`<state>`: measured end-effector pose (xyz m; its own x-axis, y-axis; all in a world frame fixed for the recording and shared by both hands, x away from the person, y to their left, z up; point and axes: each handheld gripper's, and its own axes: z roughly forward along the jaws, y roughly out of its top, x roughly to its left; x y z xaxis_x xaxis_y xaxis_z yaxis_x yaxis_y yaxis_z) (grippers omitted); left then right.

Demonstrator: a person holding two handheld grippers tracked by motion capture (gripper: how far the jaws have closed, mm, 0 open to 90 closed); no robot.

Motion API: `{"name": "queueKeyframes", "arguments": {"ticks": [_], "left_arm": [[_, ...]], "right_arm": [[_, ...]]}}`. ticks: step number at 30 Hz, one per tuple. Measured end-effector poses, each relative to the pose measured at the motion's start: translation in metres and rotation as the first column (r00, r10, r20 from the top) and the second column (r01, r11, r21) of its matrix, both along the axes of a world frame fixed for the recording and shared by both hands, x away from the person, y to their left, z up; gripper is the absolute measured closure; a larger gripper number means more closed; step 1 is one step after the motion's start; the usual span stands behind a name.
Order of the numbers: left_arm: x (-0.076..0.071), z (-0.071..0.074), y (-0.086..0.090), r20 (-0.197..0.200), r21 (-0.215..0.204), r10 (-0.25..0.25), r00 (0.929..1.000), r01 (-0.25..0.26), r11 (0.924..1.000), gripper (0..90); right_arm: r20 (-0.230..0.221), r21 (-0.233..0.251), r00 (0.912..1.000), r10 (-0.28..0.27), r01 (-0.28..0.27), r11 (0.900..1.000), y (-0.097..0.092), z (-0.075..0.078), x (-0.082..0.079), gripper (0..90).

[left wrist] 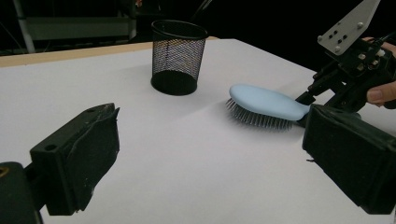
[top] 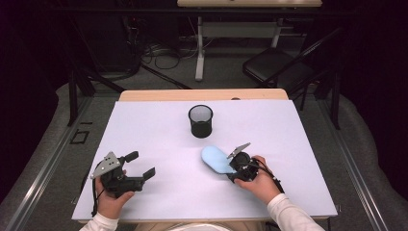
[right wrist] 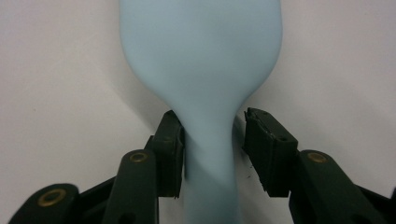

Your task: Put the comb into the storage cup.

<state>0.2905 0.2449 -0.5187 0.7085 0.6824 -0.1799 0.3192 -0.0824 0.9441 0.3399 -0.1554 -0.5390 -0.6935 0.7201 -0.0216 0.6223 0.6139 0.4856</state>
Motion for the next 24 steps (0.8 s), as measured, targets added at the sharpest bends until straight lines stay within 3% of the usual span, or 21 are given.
{"name": "queueKeyframes", "arguments": {"ticks": [24], "left_arm": [[0.0006,-0.0004,-0.0005,0.002,-0.001,0.003,1.0,-0.003,1.0,3.8]], "right_arm": [[0.012,-0.025,0.9978,0.066,-0.065,0.9976,0.0038,0.0007,0.0019,59.7]]}}
